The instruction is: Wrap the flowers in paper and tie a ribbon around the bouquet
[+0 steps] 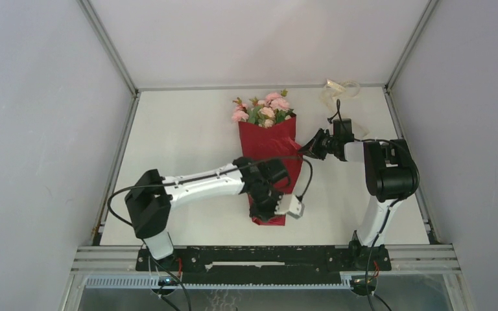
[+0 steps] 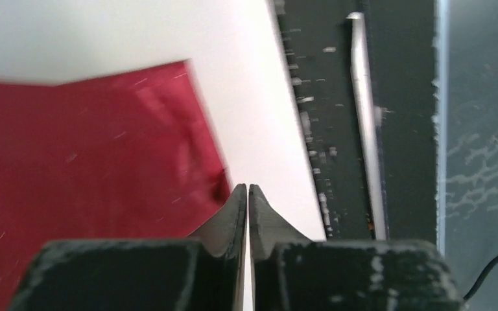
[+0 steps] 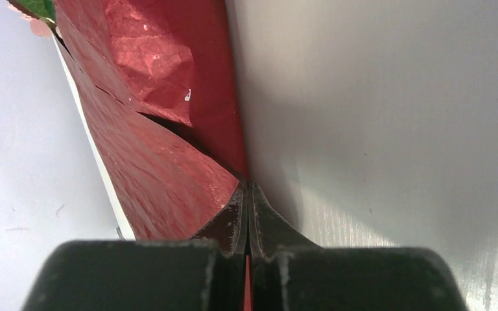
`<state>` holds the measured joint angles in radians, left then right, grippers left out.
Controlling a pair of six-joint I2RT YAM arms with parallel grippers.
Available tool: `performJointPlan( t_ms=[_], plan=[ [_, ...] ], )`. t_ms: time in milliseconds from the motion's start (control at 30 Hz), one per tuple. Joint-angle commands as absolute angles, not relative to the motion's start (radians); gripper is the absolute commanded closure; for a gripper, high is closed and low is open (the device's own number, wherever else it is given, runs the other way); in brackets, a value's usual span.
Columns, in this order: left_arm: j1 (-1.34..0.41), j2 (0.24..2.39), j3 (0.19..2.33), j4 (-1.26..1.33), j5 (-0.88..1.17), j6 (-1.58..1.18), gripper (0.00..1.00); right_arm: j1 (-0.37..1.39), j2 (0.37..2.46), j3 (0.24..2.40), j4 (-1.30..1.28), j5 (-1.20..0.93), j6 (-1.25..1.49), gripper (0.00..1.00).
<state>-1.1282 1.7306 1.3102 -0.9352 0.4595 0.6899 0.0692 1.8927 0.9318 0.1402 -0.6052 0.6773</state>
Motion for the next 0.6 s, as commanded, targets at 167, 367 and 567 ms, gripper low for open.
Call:
performJointPlan(
  t_ms=[167, 367, 567],
  plan=[
    [-0.954, 1.846, 1.323, -0.763, 0.299, 0.612, 1.00, 0.072, 1.879, 0.931, 0.139, -0.587, 0.640, 1.00],
    [-1.125, 1.807, 1.173, -0.740, 0.281, 0.699, 1.00, 0.065, 1.870, 0.931, 0.117, -0.569, 0.632, 1.00],
    [-1.245, 1.801, 1.092, -0.739, 0.261, 0.720, 0.98, 0.066, 1.876, 0.931, 0.123, -0.571, 0.630, 1.00]
  ],
)
